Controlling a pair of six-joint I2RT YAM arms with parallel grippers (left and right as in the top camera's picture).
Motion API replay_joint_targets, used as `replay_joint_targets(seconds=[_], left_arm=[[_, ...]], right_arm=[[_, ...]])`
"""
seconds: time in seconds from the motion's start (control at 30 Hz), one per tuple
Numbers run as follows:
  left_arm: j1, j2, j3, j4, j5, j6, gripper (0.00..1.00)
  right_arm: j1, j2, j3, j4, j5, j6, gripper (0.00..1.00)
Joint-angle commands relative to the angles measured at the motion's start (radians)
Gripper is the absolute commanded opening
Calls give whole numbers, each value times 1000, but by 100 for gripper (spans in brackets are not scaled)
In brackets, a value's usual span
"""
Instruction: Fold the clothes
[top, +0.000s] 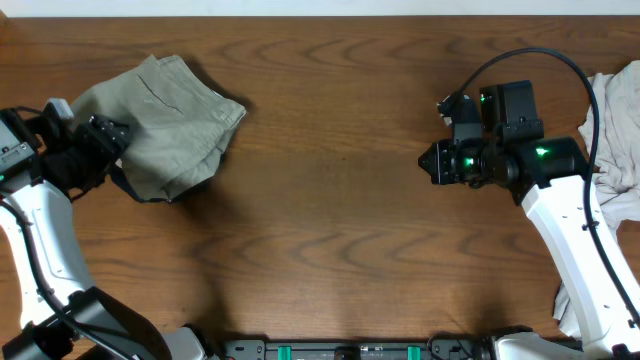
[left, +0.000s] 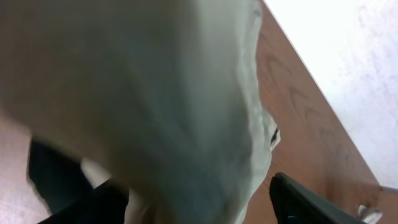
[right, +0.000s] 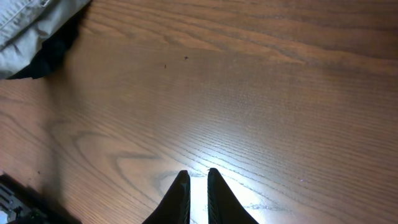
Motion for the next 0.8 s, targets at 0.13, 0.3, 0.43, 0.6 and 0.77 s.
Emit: replay_joint_targets(seconds=[0.13,0.3,0.43,0.6,0.77], left_arm=[[69,-163,36,-128,-49,63,82],[107,-306,36,-145,-48,63,64],[51,-336,36,-81,-40,79,9],[-47,-229,36,16,-40,238,6],[-100,-39,36,95,-78,423,6]], right_arm=[[-5,-5,6,0,0,7,11],[-5,-5,6,15,0,8,12],[-5,-5,6,43,0,16,13],[-5,-5,6,98,0,79,16],[-5,-5,6,105,-1,113,16]])
